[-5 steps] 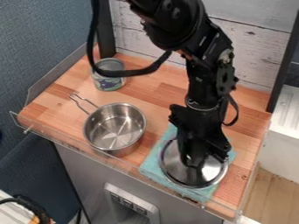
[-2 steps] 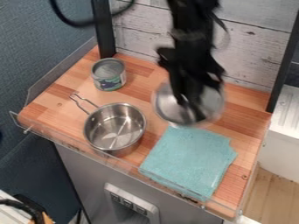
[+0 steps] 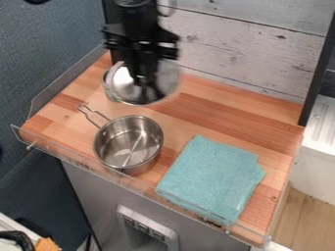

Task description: Move the pot lid to the left side of the pot

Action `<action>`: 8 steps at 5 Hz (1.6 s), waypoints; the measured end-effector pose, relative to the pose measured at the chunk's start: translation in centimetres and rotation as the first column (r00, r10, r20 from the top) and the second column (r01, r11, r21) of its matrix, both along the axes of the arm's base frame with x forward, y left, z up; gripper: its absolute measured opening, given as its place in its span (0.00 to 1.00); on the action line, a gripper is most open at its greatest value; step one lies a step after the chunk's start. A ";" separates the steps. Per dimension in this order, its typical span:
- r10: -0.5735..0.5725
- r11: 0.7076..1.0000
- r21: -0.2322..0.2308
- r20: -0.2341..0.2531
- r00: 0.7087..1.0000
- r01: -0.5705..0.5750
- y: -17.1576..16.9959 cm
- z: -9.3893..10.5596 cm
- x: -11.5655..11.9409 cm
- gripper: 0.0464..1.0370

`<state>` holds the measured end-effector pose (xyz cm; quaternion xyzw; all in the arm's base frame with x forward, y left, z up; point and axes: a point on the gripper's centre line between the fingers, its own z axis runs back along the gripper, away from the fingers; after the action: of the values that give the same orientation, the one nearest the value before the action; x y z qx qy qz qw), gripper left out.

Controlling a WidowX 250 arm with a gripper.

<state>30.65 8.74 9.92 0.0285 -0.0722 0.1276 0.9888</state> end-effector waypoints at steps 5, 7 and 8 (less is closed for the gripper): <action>0.496 0.868 0.088 -0.069 0.866 -0.489 21.9 -3.8 -3.2 0.23; 0.419 0.897 0.186 -0.066 0.906 -0.401 18.3 -5.9 -3.7 0.23; 0.404 0.890 0.230 -0.001 0.915 -0.393 16.9 -4.6 -3.4 0.23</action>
<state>27.27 25.62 5.31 0.1577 -0.0545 0.3177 0.9334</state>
